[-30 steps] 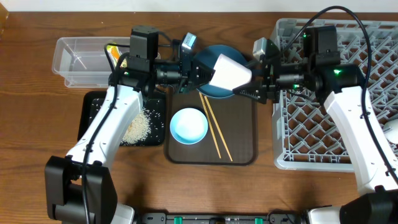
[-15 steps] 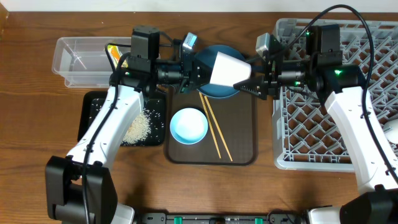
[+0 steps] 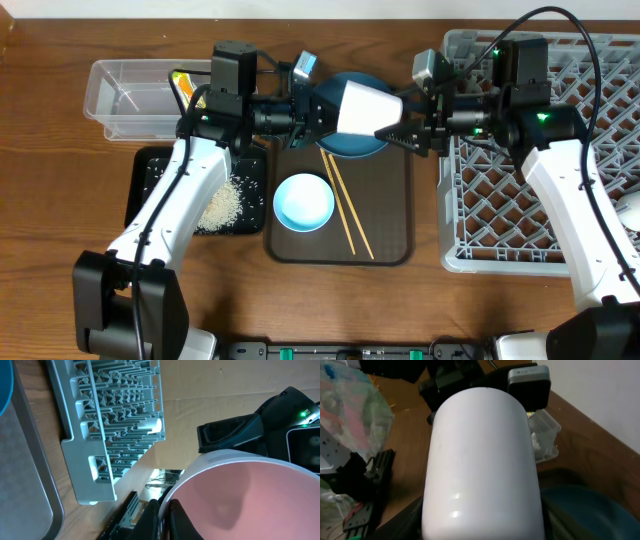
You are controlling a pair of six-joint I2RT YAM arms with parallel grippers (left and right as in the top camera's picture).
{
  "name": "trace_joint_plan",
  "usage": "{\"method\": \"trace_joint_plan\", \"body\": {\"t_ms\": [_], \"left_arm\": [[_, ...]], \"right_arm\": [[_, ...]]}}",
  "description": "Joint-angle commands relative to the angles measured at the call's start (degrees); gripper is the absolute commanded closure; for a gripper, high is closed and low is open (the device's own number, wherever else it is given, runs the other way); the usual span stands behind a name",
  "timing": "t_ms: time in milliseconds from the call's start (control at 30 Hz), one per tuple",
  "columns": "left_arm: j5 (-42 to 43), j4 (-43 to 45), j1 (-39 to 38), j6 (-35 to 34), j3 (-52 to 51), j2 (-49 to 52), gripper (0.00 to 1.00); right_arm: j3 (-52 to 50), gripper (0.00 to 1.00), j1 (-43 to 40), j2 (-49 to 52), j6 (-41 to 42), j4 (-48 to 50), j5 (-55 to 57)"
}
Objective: Sort waste into correct bins and load items into the dishwasher rack
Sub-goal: 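Grasp the pink cup with the right gripper and open the left gripper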
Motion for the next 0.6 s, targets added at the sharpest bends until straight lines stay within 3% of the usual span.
{"method": "trace_joint_plan", "body": {"t_ms": [0, 233, 400, 500, 567], "left_arm": [[2.93, -1.46, -4.15, 1.25, -0.2, 0.07, 0.94], [2.93, -1.46, -4.15, 1.25, -0.2, 0.07, 0.94], [2.93, -1.46, -4.15, 1.99, -0.2, 0.07, 0.92], [2.93, -1.49, -4.15, 4.13, -0.2, 0.07, 0.85], [2.91, -1.46, -4.15, 5.77, -0.2, 0.07, 0.68]], "right_arm": [[1.29, 0.55, -0.02, 0.2, -0.37, 3.5, -1.31], [1.29, 0.62, -0.02, 0.2, -0.37, 3.98, -1.29], [1.29, 0.73, -0.15, 0.2, 1.66, 4.0, -1.25], [1.29, 0.75, -0.17, 0.2, 3.21, 3.78, -1.03], [1.29, 0.76, -0.2, 0.2, 3.98, 3.48, -1.01]]}}
